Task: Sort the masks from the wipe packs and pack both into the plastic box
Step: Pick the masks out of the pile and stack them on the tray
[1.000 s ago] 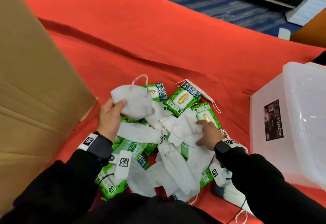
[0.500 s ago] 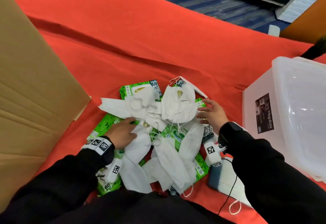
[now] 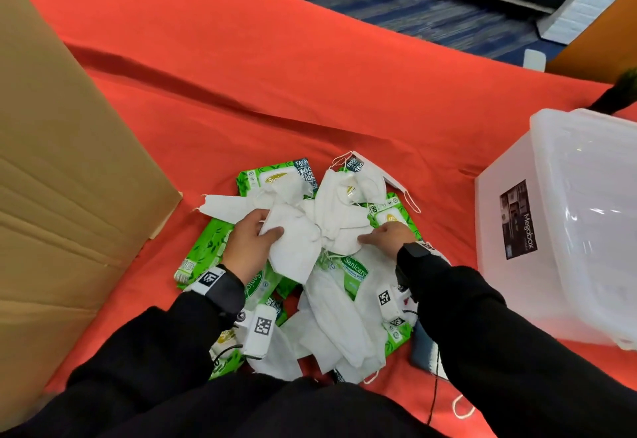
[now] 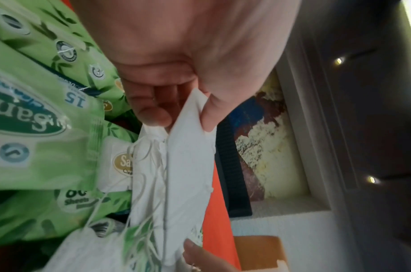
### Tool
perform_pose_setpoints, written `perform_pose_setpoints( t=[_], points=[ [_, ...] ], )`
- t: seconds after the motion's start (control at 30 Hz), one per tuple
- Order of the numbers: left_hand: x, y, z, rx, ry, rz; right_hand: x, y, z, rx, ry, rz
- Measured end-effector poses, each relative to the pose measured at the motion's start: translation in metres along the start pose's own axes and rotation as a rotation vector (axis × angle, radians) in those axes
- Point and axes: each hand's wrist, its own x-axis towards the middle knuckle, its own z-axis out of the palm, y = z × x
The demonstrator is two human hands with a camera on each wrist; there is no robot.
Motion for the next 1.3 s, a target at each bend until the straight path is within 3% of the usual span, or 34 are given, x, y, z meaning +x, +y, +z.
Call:
perform_pose_setpoints(
  t=[0.1,0.23,0.4,0.53,0.67,0.73,0.93,1.03,1.17,1.23,1.3],
  points=[
    [-0.003,0.005,-0.001,-0.163,0.064,-0.051,0.004,-0.008,0.006,0.07,0.024,0.01],
    [-0.007,0.008,-0.014,-0.253,0.108,-0.064,-0.011,-0.025,0.008,0.484,0.077,-0.064],
    [-0.013,0.01,-0.037,-0.338,0.125,-0.029,-0.052,-0.045,-0.035,0.825,0.267,-0.276],
    [-0.021,0.019,-0.039,-0.421,0.093,-0.048,-0.085,-0.037,-0.058,1.006,0.091,-0.222],
    [-0.03,0.041,-0.027,-0.43,0.056,0.023,-0.11,-0.026,-0.053,1.138,-0.364,-0.102],
    [-0.036,0.053,-0.02,-0.402,0.045,0.095,-0.12,-0.025,-0.045,1.142,-0.489,-0.112],
    [-0.054,0.074,-0.008,-0.41,0.004,0.247,-0.132,-0.019,-0.028,0.962,-0.305,-0.144],
    [-0.067,0.079,-0.003,-0.225,-0.098,0.5,-0.134,-0.019,-0.019,0.987,-0.343,-0.057],
    [-0.077,0.065,0.012,0.285,-0.397,0.75,-0.139,-0.021,-0.014,1.216,-0.504,0.022],
    [-0.076,0.048,0.016,0.586,-0.568,0.781,-0.143,-0.021,-0.016,1.235,-0.575,0.026],
    [-0.073,0.04,0.014,0.729,-0.68,0.724,-0.146,-0.018,-0.017,1.163,-0.588,-0.094]
  ],
)
